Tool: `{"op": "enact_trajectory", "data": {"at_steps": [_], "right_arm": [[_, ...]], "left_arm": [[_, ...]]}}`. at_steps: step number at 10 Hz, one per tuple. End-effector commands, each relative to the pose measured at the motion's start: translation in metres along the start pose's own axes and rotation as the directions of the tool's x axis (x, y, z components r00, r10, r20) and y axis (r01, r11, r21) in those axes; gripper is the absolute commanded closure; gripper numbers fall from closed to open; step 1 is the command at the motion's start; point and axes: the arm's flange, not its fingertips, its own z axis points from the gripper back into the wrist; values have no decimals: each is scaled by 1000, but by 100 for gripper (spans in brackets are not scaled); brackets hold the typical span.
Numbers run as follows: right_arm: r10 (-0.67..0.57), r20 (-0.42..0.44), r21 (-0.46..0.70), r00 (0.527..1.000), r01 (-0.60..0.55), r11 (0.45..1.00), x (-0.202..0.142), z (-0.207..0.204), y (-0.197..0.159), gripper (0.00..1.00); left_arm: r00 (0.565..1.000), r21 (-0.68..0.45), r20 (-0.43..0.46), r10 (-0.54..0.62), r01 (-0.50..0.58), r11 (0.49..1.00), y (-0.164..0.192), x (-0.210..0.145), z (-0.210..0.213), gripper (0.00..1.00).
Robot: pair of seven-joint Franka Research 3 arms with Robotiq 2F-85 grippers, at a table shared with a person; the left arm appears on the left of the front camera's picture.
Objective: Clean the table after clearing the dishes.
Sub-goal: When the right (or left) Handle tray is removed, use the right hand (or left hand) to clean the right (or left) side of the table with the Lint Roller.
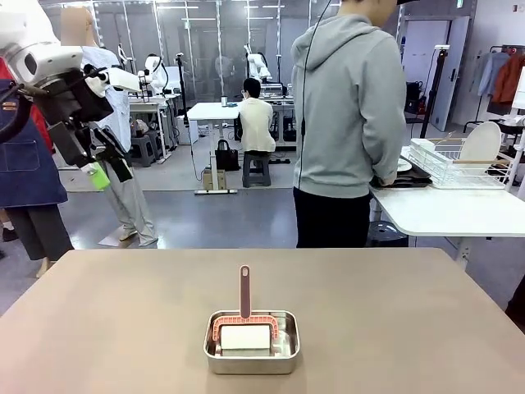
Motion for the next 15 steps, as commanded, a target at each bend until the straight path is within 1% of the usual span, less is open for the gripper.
{"op": "enact_trajectory", "data": {"at_steps": [1,4,6,7,8,9,10,11,12,13,14,15], "right_arm": [[8,9,-11,1000,-8,1000,-2,-2,5,0],[8,9,-11,1000,-8,1000,-2,-2,5,0],[8,9,-11,1000,-8,1000,-2,-2,5,0],[8,9,-11,1000,-8,1000,-2,-2,5,0],[8,9,-11,1000,-8,1000,-2,-2,5,0],[8,9,-11,1000,-8,1000,-2,-2,5,0],[8,9,-11,1000,-8,1000,-2,-2,5,0],[8,9,-11,1000,-8,1000,-2,-2,5,0],[8,9,-11,1000,-8,1000,-2,-2,5,0],[8,9,-11,1000,-8,1000,-2,-2,5,0],[8,9,-11,1000,-8,1000,-2,-2,5,0],[8,9,-11,1000,-8,1000,-2,-2,5,0]], "left_arm": [[1000,-11,11,7,-7,1000,2,3,10,0],[1000,4,3,0,0,1000,4,0,5,0],[989,19,-145,10,-8,1000,26,90,-17,0],[973,-8,-230,17,-19,1000,37,127,-30,0],[950,35,-308,55,-47,998,45,162,-45,0],[933,51,-352,71,-57,997,54,185,-64,0],[941,22,-329,74,-71,997,61,198,-87,0],[938,22,-331,101,-99,995,70,202,-113,0],[926,20,-355,130,-131,991,82,205,-144,0],[915,26,-373,153,-155,988,92,201,-171,0],[915,11,-380,133,-139,990,98,192,-194,0],[916,-11,-392,80,-91,996,103,182,-215,0]]}}
